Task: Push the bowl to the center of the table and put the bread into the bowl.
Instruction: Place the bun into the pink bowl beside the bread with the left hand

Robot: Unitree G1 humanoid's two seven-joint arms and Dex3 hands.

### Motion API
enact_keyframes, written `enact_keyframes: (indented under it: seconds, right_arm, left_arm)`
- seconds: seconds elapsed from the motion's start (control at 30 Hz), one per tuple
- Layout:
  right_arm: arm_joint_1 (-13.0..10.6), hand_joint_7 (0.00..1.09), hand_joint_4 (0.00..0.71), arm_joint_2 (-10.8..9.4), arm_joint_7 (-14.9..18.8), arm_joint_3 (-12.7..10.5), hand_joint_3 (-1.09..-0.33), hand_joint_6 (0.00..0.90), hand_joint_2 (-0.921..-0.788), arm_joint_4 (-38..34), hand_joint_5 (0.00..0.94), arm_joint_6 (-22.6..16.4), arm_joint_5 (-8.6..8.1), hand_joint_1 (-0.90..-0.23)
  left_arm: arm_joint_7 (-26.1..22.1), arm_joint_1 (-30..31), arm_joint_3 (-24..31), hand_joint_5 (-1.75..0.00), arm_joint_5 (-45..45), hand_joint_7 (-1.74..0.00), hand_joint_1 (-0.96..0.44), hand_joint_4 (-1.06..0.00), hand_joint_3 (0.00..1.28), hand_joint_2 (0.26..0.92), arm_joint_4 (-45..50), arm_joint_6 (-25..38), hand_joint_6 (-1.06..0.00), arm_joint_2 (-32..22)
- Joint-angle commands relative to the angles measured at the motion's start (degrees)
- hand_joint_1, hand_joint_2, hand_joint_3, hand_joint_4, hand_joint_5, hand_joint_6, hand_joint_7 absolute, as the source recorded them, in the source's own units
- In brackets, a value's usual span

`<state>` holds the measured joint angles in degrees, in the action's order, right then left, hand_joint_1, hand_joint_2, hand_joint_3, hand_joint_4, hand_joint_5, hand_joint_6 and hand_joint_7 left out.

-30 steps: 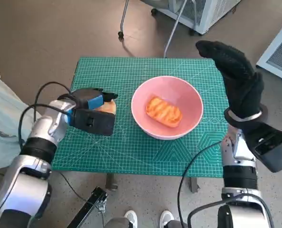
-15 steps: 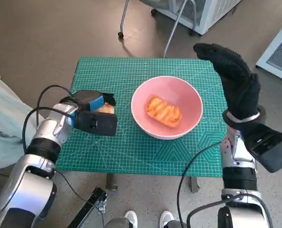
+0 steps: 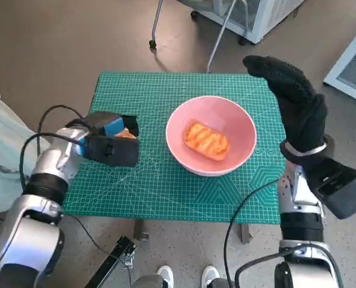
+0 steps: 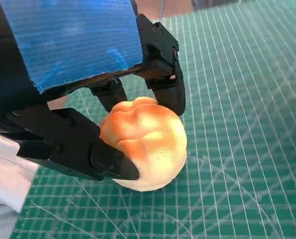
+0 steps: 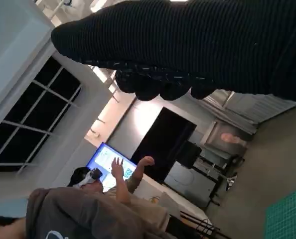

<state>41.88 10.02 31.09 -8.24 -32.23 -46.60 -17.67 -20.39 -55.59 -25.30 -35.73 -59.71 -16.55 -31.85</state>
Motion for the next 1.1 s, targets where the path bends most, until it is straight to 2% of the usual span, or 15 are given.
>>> enact_keyframes:
  seconds: [0.03,0.4,0.67,0.9,1.0,1.1]
  right_arm:
    - [-1.32,0.93,0.268,-0.23,-0.38,0.42,-0.73,-0.001,-0.921,-0.1,0.006,0.79,0.83,-0.673]
    - [-1.48,0.93,0.267,-0.33,-0.3,0.69,-0.731,-0.001,-0.921,-0.06,0.006,0.79,0.52,-0.673]
    - [-1.39,0.93,0.267,-0.54,0.17,0.76,-0.73,-0.001,-0.921,-0.27,0.006,1.06,-0.2,-0.678]
    - [-1.06,0.93,0.267,-0.69,0.53,0.7,-0.728,-0.001,-0.921,-0.93,0.006,0.75,-0.42,-0.685]
    - [-1.04,0.93,0.267,-0.72,0.49,0.71,-0.729,-0.001,-0.921,-0.96,0.006,0.58,-0.22,-0.686]
    - [-1.03,0.93,0.267,-0.69,0.53,0.68,-0.729,-0.001,-0.921,-1.08,0.006,0.36,-0.11,-0.685]
  left_arm:
    - [-0.93,-2.09,2.46,-1.21,2.25,-1.27,0.0,-0.6,0.13,0.92,4.14,-1.28,-0.58,-1.97]
    - [-1.13,0.33,8.75,-1.23,8.58,-1.25,0.0,-0.62,0.13,0.92,18.68,-5.45,-0.56,-2.87]
    - [-1.56,3.09,10.44,-1.22,11.35,-1.26,0.0,-0.62,0.13,0.92,31.27,-4.78,-0.56,-0.64]
    - [-2.05,4.24,9.53,-1.3,11.79,-1.22,0.0,-0.55,0.14,0.92,36.56,-4.37,-0.6,2.49]
    - [-3.93,5.04,9.09,-1.34,12.83,-1.21,0.0,-0.53,0.15,0.92,38.06,-3.49,-0.58,4.02]
    - [-6.46,5.97,8.59,-1.37,13.37,-1.36,0.0,-0.45,0.24,0.921,39.57,-1.78,-0.48,4.69]
